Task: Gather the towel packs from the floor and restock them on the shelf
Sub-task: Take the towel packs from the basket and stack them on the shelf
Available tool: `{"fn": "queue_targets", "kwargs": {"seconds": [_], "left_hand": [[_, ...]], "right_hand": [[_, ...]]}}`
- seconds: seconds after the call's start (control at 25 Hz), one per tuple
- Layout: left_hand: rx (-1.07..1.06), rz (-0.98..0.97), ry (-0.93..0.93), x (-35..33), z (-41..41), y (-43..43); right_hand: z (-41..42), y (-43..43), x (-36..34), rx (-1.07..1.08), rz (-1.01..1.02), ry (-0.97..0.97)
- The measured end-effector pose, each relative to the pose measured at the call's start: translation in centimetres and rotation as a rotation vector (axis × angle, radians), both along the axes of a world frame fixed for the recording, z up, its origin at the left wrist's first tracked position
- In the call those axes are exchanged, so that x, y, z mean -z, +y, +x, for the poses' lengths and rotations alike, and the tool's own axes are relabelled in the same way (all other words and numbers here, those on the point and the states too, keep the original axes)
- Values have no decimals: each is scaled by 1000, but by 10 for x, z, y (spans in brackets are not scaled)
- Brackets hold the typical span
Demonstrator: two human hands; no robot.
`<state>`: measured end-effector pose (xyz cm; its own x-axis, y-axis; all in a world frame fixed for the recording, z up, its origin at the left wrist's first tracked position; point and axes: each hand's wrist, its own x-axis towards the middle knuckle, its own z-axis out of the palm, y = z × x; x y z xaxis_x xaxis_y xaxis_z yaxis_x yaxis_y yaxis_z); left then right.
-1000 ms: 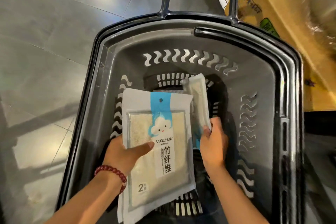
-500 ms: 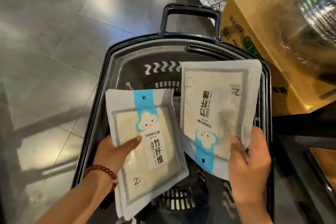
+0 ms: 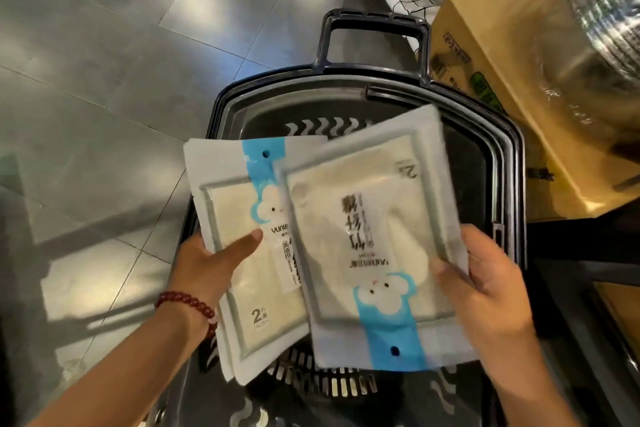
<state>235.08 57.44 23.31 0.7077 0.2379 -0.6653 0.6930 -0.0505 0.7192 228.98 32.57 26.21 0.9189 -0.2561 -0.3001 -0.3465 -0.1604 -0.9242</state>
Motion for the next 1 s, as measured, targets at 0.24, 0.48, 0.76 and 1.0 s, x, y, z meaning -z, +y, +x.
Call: {"fn": "queue_targets", "kwargs": {"seconds": [0.24, 0.48, 0.76, 1.0], "left_hand": [[13, 15, -22, -8, 6, 4], [38, -36, -6, -14, 4, 13], [447, 26, -59, -25, 22, 7], [541, 80, -59, -23, 22, -4]], "right_hand": [[21, -9, 4, -285, -703, 300], [45, -7, -17, -509, -853, 360], [62, 42, -11, -744, -1084, -152], [74, 78, 13, -591, -1031, -324]]}}
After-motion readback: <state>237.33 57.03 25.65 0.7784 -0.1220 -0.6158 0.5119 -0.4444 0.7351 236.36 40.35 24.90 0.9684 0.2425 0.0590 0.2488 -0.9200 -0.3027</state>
